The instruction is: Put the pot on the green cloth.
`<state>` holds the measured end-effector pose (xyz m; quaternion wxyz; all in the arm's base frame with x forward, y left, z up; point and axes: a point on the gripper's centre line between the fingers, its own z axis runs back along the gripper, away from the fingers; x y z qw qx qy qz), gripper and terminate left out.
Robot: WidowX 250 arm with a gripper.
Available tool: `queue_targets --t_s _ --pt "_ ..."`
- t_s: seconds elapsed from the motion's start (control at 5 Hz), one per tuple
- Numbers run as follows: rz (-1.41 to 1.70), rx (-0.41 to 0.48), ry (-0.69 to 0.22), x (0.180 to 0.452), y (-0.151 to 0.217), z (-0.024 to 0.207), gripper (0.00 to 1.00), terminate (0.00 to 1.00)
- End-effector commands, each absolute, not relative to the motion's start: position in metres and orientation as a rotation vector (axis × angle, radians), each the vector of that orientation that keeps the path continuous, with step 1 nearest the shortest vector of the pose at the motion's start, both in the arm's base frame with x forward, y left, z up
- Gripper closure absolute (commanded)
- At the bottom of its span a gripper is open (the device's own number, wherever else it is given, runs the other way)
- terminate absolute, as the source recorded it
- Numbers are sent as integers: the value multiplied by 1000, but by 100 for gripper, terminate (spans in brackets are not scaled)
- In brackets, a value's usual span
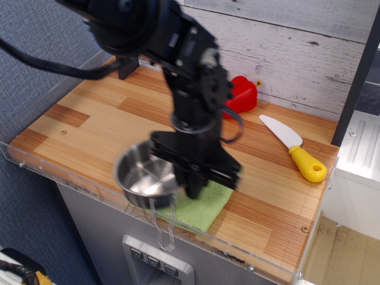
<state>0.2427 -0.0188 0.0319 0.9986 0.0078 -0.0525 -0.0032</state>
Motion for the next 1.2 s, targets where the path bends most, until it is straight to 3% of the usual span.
queue_targets --t_s 0.0,0.2,0.6,0.8,1.0 --pt "-5 0 -84 246 -6 18 100 0" --pt "-22 -26 -131 260 -18 36 100 0" --pt "-49 -33 -292 282 -46 119 100 0" --pt "-51 -38 -312 281 -55 127 100 0" --pt "-94 -49 -270 279 -70 107 100 0"
